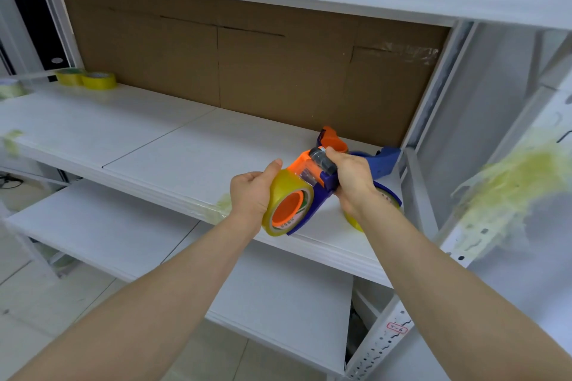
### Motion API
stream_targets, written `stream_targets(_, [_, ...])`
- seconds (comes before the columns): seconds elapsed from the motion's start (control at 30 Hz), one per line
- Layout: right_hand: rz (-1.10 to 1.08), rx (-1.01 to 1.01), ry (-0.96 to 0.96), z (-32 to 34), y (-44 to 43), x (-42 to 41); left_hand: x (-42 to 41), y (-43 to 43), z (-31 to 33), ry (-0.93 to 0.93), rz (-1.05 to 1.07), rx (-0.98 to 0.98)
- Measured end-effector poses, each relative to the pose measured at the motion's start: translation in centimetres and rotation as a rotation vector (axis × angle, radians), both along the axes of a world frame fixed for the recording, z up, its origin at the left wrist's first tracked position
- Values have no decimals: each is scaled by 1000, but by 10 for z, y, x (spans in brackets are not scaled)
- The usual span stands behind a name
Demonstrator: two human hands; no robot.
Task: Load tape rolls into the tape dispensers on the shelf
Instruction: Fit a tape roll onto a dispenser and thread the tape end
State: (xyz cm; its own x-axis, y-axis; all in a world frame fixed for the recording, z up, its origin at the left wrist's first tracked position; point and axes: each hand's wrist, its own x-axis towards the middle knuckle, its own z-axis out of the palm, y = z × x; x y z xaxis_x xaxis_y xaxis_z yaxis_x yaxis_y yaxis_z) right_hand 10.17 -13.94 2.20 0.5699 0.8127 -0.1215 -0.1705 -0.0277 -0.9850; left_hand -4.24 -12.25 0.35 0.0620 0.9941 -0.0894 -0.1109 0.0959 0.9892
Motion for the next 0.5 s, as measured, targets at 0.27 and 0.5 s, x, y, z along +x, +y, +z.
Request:
stream_targets(0.27, [17,-13,115,-2,-3,4,1,2,-4,23,14,-13])
stream_targets(0.5, [55,26,247,-5,-10,3,2,2,-4,34,10,-32])
